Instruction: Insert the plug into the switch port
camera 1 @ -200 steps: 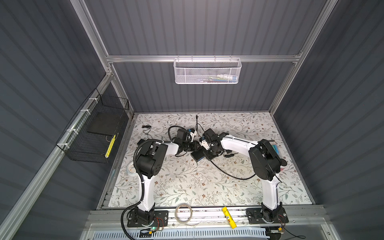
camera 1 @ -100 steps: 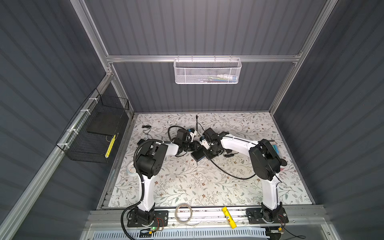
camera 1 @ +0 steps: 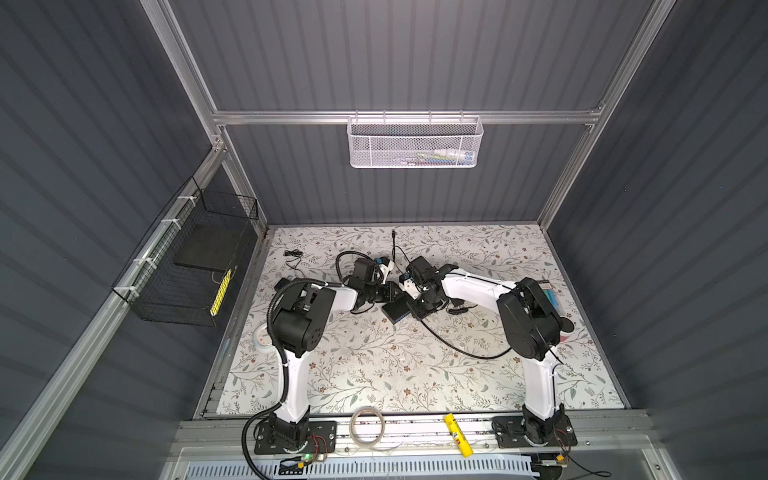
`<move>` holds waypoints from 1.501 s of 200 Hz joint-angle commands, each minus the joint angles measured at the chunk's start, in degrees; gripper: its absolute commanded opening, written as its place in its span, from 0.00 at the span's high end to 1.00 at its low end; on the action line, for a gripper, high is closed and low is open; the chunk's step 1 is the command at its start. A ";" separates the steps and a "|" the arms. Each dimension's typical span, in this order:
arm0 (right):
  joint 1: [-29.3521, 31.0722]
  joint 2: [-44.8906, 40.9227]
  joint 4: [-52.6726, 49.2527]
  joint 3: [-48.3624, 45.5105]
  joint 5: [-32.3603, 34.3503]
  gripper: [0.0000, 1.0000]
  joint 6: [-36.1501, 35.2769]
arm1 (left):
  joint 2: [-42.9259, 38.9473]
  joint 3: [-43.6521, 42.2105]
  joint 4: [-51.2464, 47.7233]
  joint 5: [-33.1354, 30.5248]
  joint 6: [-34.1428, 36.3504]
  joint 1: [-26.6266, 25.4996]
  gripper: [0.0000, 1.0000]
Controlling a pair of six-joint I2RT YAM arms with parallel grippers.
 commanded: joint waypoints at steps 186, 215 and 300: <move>-0.25 -9.27 10.44 -15.20 -1.40 0.61 -1.40 | 0.09 -0.48 -20.93 0.84 4.63 0.79 0.74; -0.16 -8.17 10.65 -14.68 -1.14 0.66 -1.32 | 0.19 -0.57 -20.84 0.95 4.58 0.77 0.74; 0.72 -6.62 10.90 -14.06 -0.78 0.85 -0.14 | 1.05 -0.77 -20.25 1.54 4.28 0.71 0.75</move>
